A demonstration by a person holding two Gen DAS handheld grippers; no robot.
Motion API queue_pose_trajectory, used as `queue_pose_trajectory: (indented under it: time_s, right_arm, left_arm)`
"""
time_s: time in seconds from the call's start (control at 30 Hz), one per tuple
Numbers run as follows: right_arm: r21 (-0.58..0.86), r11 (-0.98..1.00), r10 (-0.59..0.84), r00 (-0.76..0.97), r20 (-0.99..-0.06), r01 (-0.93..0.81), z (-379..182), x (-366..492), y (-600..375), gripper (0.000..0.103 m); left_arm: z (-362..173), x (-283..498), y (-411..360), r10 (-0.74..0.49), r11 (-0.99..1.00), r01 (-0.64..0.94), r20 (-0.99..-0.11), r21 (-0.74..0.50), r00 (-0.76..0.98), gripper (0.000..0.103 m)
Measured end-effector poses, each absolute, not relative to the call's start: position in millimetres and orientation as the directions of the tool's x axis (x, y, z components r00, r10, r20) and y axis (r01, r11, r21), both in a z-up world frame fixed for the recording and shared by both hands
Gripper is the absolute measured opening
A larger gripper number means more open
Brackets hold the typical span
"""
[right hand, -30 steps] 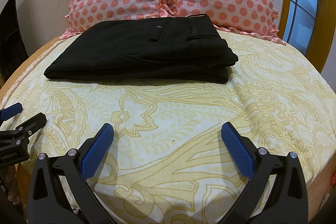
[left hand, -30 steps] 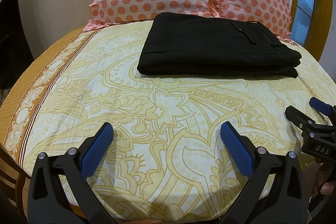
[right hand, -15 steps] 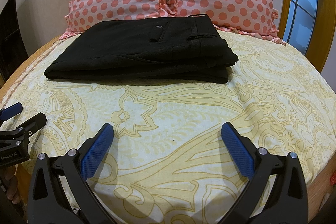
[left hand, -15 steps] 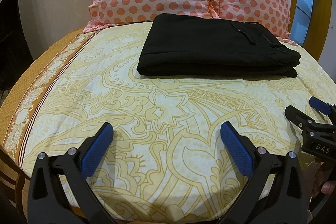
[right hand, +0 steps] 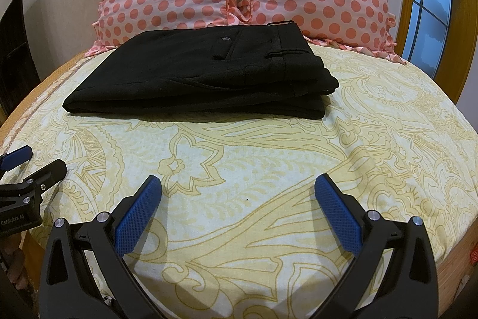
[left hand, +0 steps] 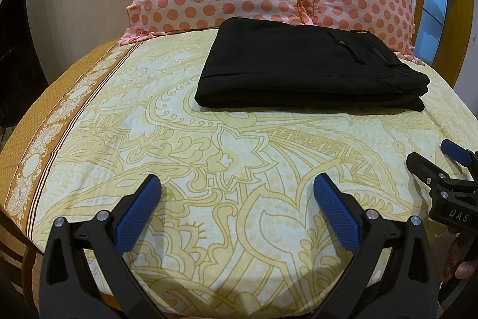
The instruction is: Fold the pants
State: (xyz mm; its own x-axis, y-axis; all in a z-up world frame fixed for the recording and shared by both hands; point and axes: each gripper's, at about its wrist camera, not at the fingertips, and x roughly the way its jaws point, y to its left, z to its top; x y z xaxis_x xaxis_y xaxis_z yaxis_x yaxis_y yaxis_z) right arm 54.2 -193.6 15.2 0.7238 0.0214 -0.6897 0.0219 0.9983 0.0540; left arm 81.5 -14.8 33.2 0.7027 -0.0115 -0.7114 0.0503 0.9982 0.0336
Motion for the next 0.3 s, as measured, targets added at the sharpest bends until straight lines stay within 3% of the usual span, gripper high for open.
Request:
queue_pose_trajectory:
  time_s: [0.3]
  right_arm:
    - [0.054,0.998,0.021,0.724,-0.689,0.022,15.1,53.9,-193.5,0.102]
  left_arm:
    - [32.9,81.4,-15.2,-0.014,0.998,0.054,-0.707,0.034,0.707,0.101]
